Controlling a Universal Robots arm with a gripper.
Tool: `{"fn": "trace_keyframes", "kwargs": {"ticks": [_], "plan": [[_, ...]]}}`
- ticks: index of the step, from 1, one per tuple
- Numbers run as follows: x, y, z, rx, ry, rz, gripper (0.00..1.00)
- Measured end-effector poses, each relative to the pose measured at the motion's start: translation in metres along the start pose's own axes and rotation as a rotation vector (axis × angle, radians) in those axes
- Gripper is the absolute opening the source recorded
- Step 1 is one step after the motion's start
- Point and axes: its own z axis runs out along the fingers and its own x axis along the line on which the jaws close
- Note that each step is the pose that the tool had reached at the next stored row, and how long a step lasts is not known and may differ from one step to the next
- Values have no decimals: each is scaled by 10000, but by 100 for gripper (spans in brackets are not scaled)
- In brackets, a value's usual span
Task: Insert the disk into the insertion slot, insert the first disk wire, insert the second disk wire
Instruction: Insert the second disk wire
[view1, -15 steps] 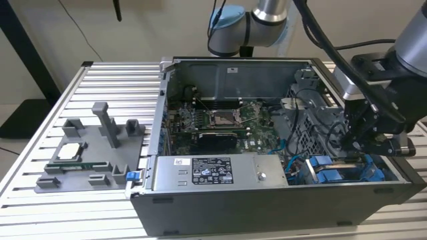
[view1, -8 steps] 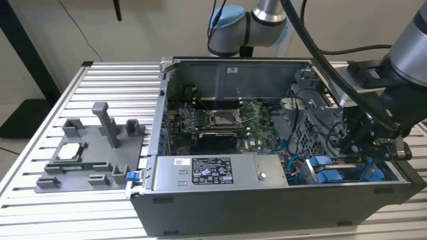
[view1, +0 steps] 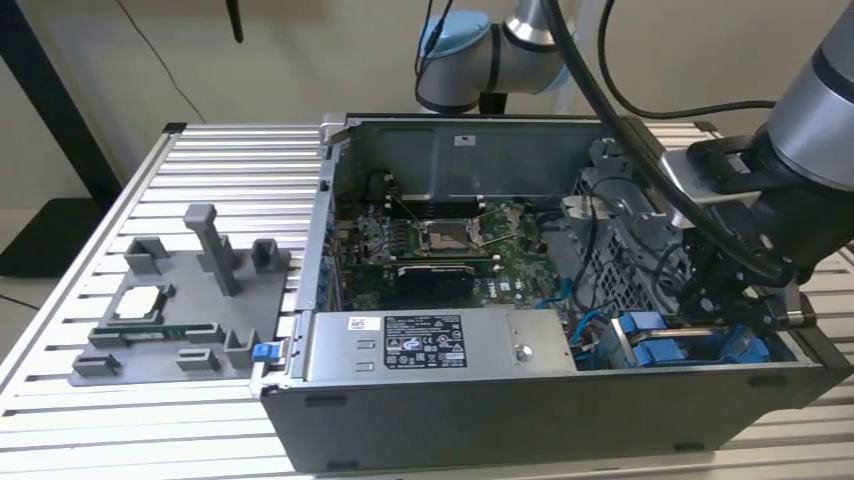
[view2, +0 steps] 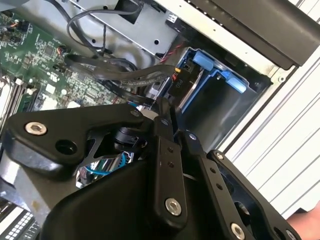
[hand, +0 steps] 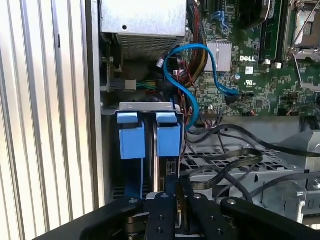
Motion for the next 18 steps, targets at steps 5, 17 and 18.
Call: {"fn": "trace_keyframes", "kwargs": {"ticks": [5,17,18], "plan": [[6,-1,36,109,-3,-18,0],[9,-7,59,129,-22,-20,0],[10,-10,61,129,-22,-20,0]]}}
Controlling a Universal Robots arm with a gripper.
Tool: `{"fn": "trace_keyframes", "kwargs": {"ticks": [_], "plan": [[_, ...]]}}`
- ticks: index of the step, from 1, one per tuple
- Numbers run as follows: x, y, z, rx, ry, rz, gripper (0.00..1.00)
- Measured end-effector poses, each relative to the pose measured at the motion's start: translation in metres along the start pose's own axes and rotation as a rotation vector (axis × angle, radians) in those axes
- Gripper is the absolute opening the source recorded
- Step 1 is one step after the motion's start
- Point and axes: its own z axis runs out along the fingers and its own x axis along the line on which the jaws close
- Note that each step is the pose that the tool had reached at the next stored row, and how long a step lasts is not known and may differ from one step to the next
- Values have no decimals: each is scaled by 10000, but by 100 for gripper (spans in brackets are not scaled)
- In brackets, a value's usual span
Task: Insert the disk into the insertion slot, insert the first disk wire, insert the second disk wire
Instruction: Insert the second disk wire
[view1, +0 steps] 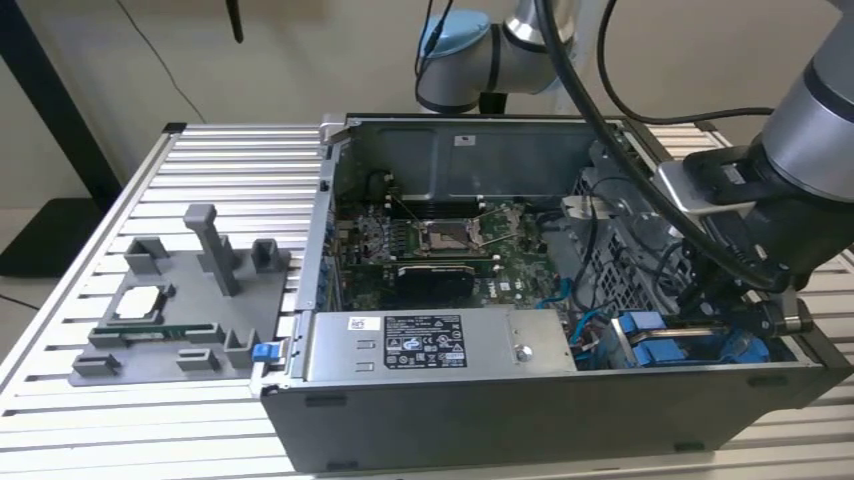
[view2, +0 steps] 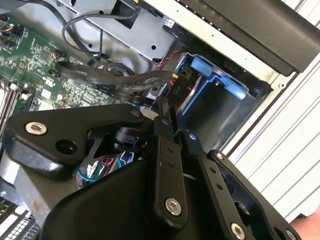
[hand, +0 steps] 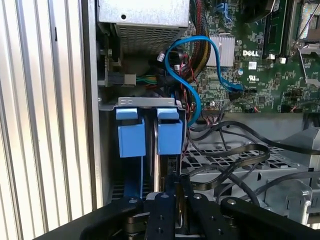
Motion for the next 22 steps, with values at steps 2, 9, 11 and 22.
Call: {"fn": "trace_keyframes", "kwargs": {"ticks": [2,9,11,22], "plan": [[1,0,10,0,-3,3,0],[8,2,46,0,-5,1,100],[1,-2,5,0,-8,2,100],[-45,-35,-272,-1,-2,1,100]]}}
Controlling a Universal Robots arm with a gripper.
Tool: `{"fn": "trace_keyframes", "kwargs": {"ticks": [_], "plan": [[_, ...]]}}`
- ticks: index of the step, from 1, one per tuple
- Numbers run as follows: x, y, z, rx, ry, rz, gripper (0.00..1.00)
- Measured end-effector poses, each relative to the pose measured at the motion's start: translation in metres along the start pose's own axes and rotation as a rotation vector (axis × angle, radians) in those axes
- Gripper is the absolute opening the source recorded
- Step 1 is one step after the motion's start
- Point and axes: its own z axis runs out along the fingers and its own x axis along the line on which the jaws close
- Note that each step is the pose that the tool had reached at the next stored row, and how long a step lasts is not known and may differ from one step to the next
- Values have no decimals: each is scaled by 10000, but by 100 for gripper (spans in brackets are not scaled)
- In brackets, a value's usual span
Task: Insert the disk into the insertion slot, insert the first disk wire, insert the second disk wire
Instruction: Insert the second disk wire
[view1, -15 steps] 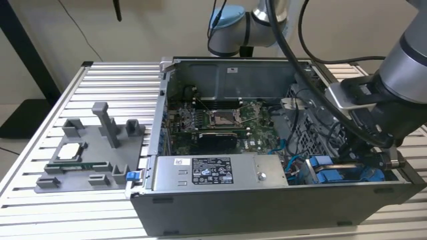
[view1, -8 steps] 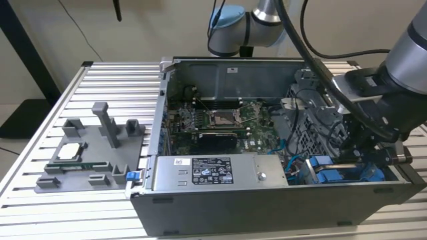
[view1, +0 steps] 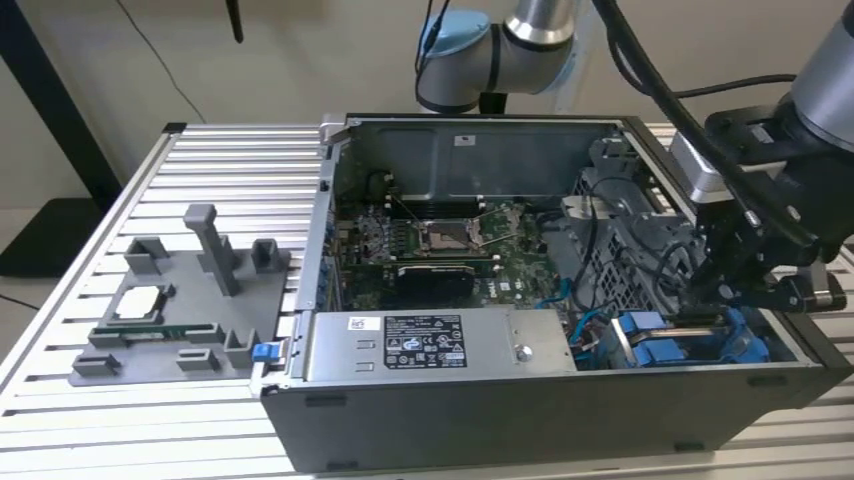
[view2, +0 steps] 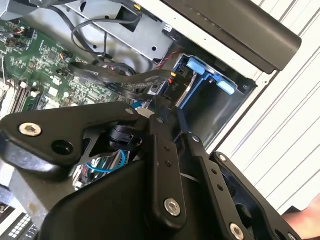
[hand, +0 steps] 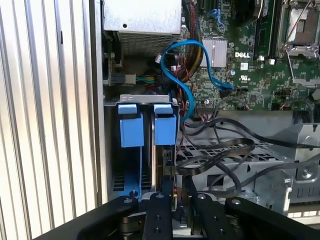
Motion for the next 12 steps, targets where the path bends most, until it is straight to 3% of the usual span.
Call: {"fn": "trace_keyframes", "kwargs": {"ticks": [3,12], "plan": [[-6,-5,-39,0,-1,0,100],[-9,-6,-53,0,-18,2,100]]}}
